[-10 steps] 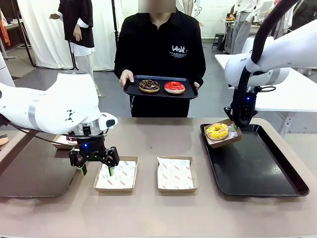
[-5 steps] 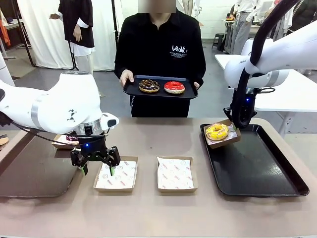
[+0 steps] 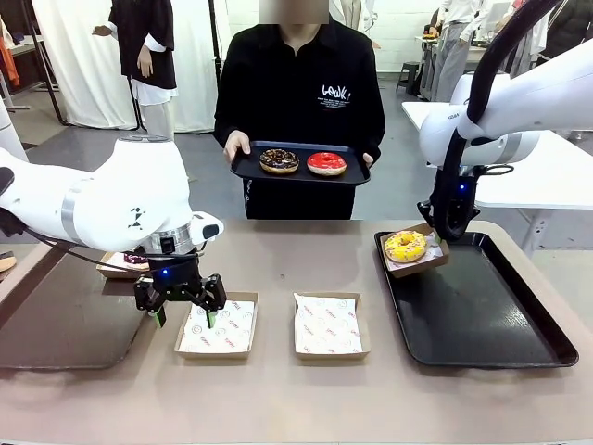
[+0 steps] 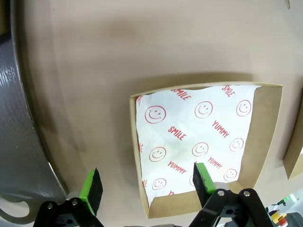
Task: Individually package the donuts and arrange them on the tray.
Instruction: Place the picked Paper togo box on the Handle tray while simultaneously picking up another Paper togo box from the table with the other hand.
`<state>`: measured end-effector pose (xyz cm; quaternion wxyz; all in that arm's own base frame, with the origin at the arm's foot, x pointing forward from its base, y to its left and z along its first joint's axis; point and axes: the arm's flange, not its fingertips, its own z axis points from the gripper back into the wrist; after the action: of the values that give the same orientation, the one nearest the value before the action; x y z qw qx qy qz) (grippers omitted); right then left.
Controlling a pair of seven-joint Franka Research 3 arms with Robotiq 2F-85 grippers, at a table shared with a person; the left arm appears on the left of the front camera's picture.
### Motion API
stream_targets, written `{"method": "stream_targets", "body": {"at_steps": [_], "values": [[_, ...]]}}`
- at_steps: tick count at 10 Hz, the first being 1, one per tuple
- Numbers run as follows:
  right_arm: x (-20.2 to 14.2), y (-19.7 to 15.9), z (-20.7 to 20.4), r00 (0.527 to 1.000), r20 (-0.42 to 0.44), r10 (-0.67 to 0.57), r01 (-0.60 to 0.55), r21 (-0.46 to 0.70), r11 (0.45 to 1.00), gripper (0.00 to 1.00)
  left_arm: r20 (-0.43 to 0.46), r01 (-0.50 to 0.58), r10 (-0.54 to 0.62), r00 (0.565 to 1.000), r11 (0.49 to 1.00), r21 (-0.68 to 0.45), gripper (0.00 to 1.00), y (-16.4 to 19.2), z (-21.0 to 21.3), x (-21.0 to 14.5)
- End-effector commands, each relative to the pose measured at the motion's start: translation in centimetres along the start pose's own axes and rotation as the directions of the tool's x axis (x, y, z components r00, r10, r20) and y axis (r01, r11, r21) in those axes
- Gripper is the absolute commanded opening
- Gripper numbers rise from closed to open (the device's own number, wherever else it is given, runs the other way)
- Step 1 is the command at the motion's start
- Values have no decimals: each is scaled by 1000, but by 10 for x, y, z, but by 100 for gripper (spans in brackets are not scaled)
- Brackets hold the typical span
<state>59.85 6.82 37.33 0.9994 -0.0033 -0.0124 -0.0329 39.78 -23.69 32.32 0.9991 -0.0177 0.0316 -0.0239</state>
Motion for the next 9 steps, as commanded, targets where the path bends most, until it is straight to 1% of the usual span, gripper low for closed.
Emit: {"method": "stream_targets", "body": {"at_steps": [1,4,5,6,7,8,9], "values": [[1,3,-3,1000,13,-9,8,13,1000,1,60,-14,12,998,999,28,100,-6,-4,5],[1,4,-3,1000,6,-6,6,22,1000,1,86,1,-4,996,999,35,100,-6,-7,7],[1,3,-3,1000,-6,-5,5,34,999,36,92,15,-18,996,999,30,69,-5,-8,8],[1,3,-3,1000,-9,-4,5,39,999,61,90,21,-23,996,999,33,42,-5,-8,8],[1,3,-2,1000,-10,-6,6,42,999,96,87,24,-27,996,999,34,11,-4,-8,8],[1,2,-3,1000,-13,-8,8,45,999,100,84,27,-29,996,999,34,0,-4,-8,8],[1,2,-3,1000,-17,-8,9,46,999,100,82,28,-31,996,999,32,0,-4,-9,8]]}}
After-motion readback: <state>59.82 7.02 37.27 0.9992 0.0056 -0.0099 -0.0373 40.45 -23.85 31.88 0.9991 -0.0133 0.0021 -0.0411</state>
